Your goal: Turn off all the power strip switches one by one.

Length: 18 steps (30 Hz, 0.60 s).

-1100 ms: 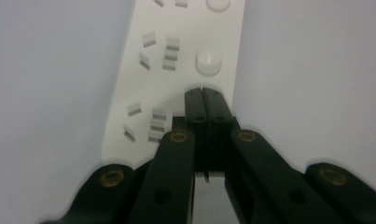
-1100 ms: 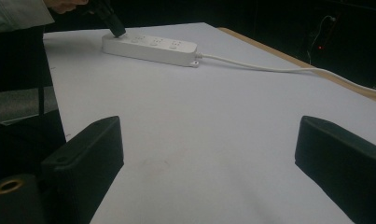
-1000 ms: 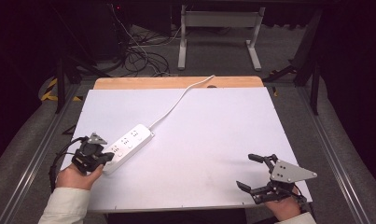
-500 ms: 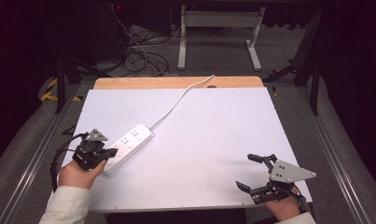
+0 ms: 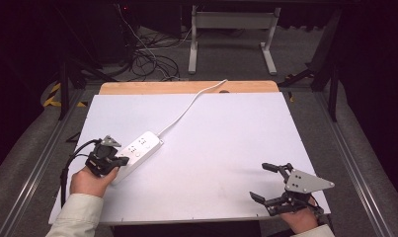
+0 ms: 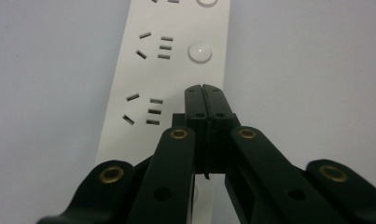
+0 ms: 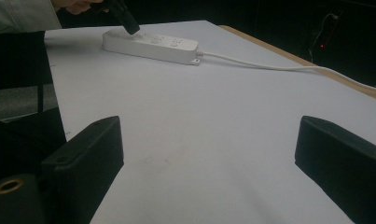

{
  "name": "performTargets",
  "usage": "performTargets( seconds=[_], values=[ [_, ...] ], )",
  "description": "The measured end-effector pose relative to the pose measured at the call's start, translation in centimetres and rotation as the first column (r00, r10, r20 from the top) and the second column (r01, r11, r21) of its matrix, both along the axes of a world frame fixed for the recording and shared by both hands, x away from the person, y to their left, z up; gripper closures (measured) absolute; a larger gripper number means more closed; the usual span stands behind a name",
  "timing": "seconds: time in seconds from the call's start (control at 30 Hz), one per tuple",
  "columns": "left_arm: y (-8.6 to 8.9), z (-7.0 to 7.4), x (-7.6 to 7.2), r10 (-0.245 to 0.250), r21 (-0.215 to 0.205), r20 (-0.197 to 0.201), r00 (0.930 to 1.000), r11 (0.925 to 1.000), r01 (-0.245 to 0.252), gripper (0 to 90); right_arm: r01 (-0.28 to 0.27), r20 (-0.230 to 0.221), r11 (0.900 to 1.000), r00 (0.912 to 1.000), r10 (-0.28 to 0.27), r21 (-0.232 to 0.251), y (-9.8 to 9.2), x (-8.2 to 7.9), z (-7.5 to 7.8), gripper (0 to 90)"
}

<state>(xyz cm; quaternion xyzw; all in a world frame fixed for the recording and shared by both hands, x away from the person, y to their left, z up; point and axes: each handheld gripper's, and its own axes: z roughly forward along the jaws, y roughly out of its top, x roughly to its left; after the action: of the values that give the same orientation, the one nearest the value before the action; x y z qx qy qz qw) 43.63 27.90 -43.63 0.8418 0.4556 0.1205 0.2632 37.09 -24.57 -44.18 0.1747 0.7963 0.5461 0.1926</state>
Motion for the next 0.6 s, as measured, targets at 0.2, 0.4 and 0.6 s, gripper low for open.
performTargets(
  seconds=[0.2, 0.4, 0.6],
  values=[
    [-0.11, -0.44, 0.26, 0.005, 0.006, -0.001, 1.0000, 1.0000, -0.005, 90.0, -0.005, 0.003, 1.000, 1.0000, 0.005, 0.000, 0.03, 0.06, -0.02, 8.1],
    [-0.41, -0.58, 0.22, 0.017, 0.039, 0.025, 0.9995, 0.9991, -0.018, 90.0, -0.003, -0.003, 1.000, 1.0000, 0.003, 0.000, 0.03, 0.02, -0.02, 8.1],
    [-0.46, -0.89, 0.24, 0.023, 0.023, 0.031, 0.9993, 0.9995, -0.023, 90.0, -0.005, 0.001, 1.000, 1.0000, 0.005, 0.000, 0.03, 0.05, -0.02, 8.1]
  ],
)
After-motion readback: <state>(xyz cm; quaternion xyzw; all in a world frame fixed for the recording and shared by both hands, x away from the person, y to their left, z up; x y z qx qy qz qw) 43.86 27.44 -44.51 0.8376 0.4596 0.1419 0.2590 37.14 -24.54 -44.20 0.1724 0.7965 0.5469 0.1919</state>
